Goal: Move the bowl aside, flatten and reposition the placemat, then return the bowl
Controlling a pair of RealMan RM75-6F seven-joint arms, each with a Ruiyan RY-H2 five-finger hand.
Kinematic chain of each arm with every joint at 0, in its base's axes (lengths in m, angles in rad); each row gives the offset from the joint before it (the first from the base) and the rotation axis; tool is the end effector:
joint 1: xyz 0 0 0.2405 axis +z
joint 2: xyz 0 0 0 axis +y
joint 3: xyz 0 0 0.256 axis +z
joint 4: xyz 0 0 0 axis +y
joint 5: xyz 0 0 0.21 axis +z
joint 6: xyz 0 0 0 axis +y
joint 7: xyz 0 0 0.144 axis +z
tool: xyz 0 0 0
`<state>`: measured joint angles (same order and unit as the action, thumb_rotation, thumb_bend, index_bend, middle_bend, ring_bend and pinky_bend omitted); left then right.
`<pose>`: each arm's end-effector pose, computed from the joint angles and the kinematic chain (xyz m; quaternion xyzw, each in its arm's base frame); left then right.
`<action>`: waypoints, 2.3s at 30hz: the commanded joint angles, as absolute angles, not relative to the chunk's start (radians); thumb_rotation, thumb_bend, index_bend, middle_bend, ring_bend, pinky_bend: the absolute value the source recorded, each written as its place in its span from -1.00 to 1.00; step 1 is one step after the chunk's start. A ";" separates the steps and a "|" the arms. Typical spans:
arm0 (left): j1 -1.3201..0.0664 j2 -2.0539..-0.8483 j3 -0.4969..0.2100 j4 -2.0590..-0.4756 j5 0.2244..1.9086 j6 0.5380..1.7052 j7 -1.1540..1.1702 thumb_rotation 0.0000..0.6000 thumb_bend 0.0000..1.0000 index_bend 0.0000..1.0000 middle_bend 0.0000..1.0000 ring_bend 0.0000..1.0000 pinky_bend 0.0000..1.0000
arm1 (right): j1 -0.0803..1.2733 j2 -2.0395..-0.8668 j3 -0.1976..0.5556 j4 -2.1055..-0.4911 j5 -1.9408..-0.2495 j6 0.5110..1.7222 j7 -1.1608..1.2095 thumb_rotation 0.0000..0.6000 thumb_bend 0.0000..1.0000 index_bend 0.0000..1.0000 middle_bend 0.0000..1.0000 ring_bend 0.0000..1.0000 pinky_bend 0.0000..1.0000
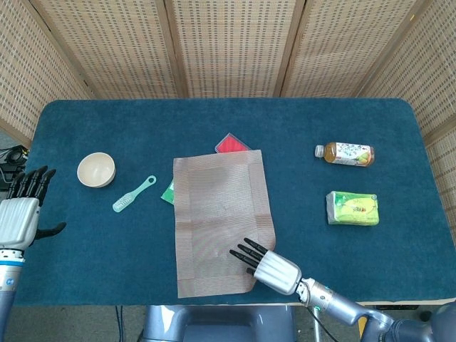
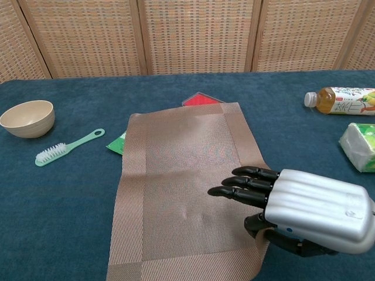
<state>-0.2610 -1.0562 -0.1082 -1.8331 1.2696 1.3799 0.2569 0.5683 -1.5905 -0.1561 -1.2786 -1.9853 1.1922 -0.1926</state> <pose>-0.2628 0.2360 0.1611 -0.6051 -0.3803 -0.3593 0.6001 -0.1887 -0.2147 -0.0483 0.8825 -0.1133 0.3905 0.2364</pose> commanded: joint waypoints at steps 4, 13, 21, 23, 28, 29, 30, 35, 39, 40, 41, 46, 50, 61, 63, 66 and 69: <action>-0.261 -1.058 -0.108 -1.833 1.271 1.375 0.262 1.00 -1.00 -1.00 -1.00 -1.00 -1.00 | 0.562 -1.575 -0.179 -1.261 -2.008 1.233 -0.182 1.00 0.52 0.46 -1.00 -1.00 -1.00; -0.264 -1.062 -0.111 -1.832 1.265 1.364 0.268 1.00 -1.00 -1.00 -1.00 -1.00 -1.00 | 0.577 -1.418 -0.202 -1.202 -2.090 1.336 -0.246 1.00 0.52 0.47 -1.00 -1.00 -1.00; -0.269 -1.066 -0.112 -1.833 1.259 1.351 0.278 1.00 -1.00 -1.00 -1.00 -1.00 -1.00 | 0.736 -1.272 -0.136 -1.112 -2.159 1.276 -0.335 1.00 0.50 0.46 -1.00 -1.00 -1.00; -0.270 -1.068 -0.114 -1.832 1.256 1.351 0.283 1.00 -1.00 -1.00 -1.00 -1.00 -1.00 | 0.786 -1.250 -0.121 -1.090 -2.172 1.240 -0.346 1.00 0.47 0.46 -1.00 -1.00 -1.00; -0.274 -1.073 -0.116 -1.827 1.242 1.342 0.292 1.00 -1.00 -1.00 -1.00 -1.00 -1.00 | 0.878 -1.239 -0.105 -1.030 -2.180 1.148 -0.356 1.00 0.27 0.42 -1.00 -1.00 -1.00; -0.274 -1.073 -0.117 -1.826 1.240 1.340 0.293 1.00 -1.00 -1.00 -1.00 -1.00 -1.00 | 0.887 -1.241 -0.103 -1.018 -2.183 1.142 -0.362 1.00 0.20 0.41 -1.00 -1.00 -1.00; -0.275 -1.074 -0.117 -1.825 1.237 1.339 0.294 1.00 -1.00 -1.00 -1.00 -1.00 -1.00 | 0.896 -1.246 -0.100 -1.004 -2.184 1.138 -0.368 1.00 0.16 0.40 -1.00 -1.00 -1.00; -0.281 -1.076 -0.117 -1.820 1.223 1.326 0.309 1.00 -1.00 -1.00 -1.00 -1.00 -1.00 | 0.943 -1.302 -0.075 -0.875 -2.164 1.104 -0.386 1.00 -0.01 0.37 -1.00 -1.00 -1.00; -0.280 -1.080 -0.114 -1.820 1.225 1.327 0.316 1.00 -1.00 -1.00 -1.00 -1.00 -1.00 | 0.955 -1.351 -0.048 -0.756 -2.125 1.130 -0.373 1.00 -0.48 0.06 -1.00 -1.00 -1.00; -0.280 -1.082 -0.112 -1.819 1.225 1.326 0.319 1.00 -1.00 -1.00 -1.00 -1.00 -1.00 | 0.954 -1.363 -0.040 -0.730 -2.114 1.140 -0.380 1.00 -0.60 -0.12 -1.00 -1.00 -1.00; -0.281 -1.083 -0.110 -1.818 1.226 1.324 0.322 1.00 -1.00 -1.00 -1.00 -1.00 -1.00 | 0.951 -1.374 -0.029 -0.706 -2.099 1.152 -0.388 1.00 -0.75 -0.42 -1.00 -1.00 -1.00; -0.285 -1.090 -0.102 -1.817 1.235 1.316 0.336 1.00 -1.00 -1.00 -1.00 -1.00 -1.00 | 0.906 -1.402 0.042 -0.641 -1.971 1.214 -0.363 1.00 -0.99 -1.00 -1.00 -1.00 -1.00; -0.287 -1.095 -0.099 -1.808 1.254 1.317 0.324 1.00 -1.00 -1.00 -1.00 -1.00 -1.00 | 0.860 -1.386 0.077 -0.660 -1.892 1.269 -0.315 1.00 -1.00 -1.00 -1.00 -1.00 -1.00; -0.391 -1.186 -0.083 -1.610 1.470 1.228 0.179 1.00 -1.00 -1.00 -1.00 -1.00 -1.00 | 0.545 -1.290 0.157 -1.114 -1.573 1.438 -0.188 1.00 -1.00 -1.00 -1.00 -1.00 -1.00; -0.441 -1.232 -0.082 -1.534 1.523 1.191 0.178 1.00 -1.00 -1.00 -1.00 -1.00 -1.00 | 0.474 -1.270 0.134 -1.215 -1.539 1.468 -0.187 1.00 -1.00 -1.00 -1.00 -1.00 -1.00; -0.486 -1.289 -0.084 -1.451 1.556 1.161 0.206 1.00 -1.00 -1.00 -1.00 -1.00 -1.00 | 0.420 -1.271 0.112 -1.254 -1.540 1.517 -0.211 1.00 -1.00 -1.00 -1.00 -1.00 -1.00; -0.553 -1.351 -0.072 -1.363 1.607 1.100 0.194 1.00 -1.00 -1.00 -1.00 -1.00 -1.00 | 0.353 -1.292 0.082 -1.298 -1.526 1.553 -0.168 1.00 -1.00 -1.00 -1.00 -1.00 -1.00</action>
